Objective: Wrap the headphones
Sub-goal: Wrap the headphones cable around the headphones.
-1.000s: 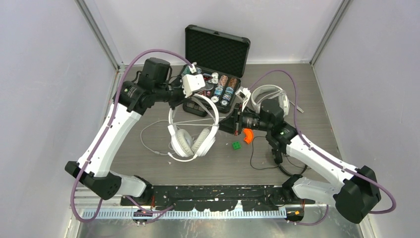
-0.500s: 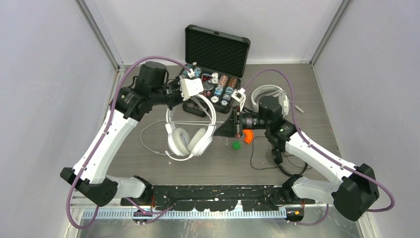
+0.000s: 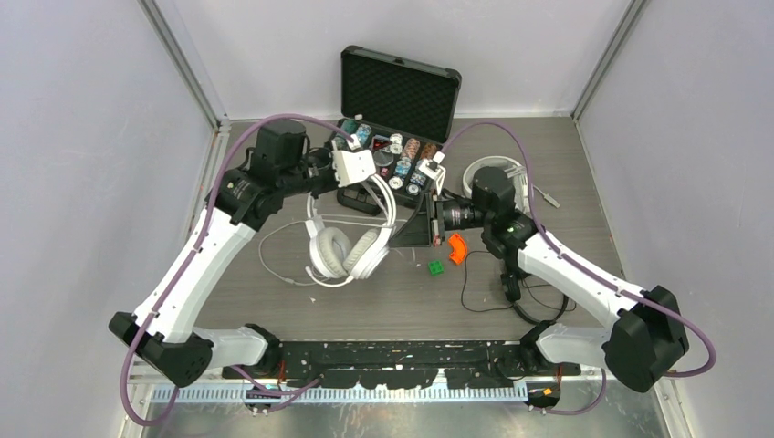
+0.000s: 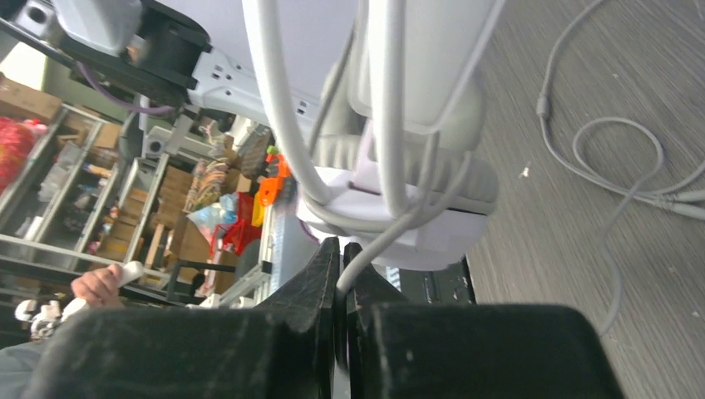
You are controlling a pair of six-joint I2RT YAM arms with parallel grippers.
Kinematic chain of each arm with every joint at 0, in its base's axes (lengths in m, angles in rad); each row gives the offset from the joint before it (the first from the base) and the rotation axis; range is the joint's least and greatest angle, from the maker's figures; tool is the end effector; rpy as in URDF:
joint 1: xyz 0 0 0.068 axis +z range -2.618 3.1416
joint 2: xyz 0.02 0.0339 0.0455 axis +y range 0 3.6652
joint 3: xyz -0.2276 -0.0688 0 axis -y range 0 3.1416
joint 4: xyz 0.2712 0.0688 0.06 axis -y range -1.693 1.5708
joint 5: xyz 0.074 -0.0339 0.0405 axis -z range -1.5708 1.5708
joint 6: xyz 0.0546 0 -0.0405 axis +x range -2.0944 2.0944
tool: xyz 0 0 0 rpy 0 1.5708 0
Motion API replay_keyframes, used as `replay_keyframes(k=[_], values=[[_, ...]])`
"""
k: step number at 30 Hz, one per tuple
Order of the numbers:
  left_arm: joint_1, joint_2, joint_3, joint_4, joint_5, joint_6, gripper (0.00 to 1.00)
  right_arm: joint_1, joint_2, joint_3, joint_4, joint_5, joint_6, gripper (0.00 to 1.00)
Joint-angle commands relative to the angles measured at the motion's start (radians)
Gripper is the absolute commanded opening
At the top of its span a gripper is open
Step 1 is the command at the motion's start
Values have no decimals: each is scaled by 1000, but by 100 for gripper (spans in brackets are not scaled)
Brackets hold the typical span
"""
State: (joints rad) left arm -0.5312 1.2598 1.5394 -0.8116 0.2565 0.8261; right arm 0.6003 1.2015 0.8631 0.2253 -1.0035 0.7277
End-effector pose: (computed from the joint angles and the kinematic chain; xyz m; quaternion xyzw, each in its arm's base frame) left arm 0.2549 -0.1658 0.3984 0.5899 0.6304 -0.0375 0.5033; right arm 0.2350 0.2167 0.2807 -0.2780 0.6731 0.6424 0.2388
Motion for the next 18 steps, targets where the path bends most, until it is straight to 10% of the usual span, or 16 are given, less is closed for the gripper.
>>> replay_keyframes(k=[1,18], values=[[22,-45,-43,128,-123,81,0,-9,-10,19,300,-100,183,14],[22,-66,-110,270,-439,-237,0,-9,235,75,874,-9,612,17]])
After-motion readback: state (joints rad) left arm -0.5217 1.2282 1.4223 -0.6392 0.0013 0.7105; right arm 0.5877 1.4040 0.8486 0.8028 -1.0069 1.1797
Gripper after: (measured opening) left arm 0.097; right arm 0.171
